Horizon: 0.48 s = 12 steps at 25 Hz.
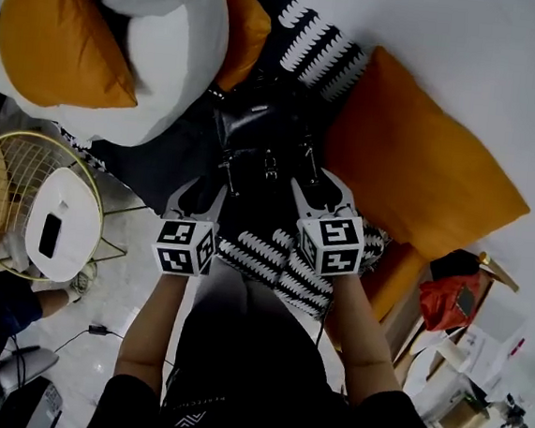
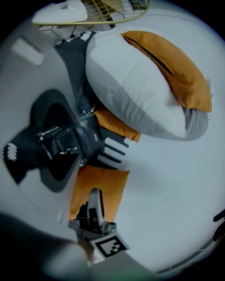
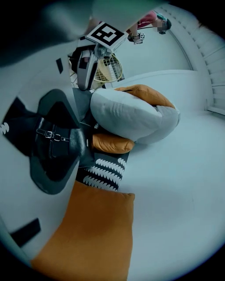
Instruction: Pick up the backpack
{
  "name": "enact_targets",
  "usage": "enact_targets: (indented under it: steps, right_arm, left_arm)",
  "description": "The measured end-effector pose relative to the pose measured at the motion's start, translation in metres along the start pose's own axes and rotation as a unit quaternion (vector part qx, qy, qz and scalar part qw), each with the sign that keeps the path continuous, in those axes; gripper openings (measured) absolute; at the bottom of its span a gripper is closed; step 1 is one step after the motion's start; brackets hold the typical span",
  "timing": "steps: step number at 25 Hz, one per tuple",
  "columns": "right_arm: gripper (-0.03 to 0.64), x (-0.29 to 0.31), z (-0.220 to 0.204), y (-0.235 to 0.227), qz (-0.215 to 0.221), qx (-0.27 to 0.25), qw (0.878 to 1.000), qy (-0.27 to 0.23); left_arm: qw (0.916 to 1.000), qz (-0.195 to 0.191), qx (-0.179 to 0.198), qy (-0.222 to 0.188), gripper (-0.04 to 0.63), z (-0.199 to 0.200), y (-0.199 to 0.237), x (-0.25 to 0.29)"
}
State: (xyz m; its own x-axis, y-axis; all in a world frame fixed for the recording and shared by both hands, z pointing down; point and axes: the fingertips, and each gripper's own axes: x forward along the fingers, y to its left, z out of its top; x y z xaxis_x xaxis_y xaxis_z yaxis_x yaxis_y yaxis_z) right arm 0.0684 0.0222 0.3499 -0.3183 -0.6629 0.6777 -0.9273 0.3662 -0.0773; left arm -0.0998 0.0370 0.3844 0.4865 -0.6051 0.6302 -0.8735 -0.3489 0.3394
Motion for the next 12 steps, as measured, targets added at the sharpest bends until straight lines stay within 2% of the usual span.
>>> enact_targets:
  steps: [6, 12]
  right_arm:
    - [0.181, 0.041, -0.016, -0.028, 0.006, 0.014, 1.000, 0.019]
    - [0.209, 0.084, -0.028, -0.047, 0.015, 0.007, 0.999, 0.035]
  left_arm:
    - [0.9997, 0.024, -0.003, 0.010, 0.178, -0.003, 0.009, 0.033]
    - [0.9984, 0.044, -0.019, 0.029, 0.187, -0.023, 0.025, 0.064]
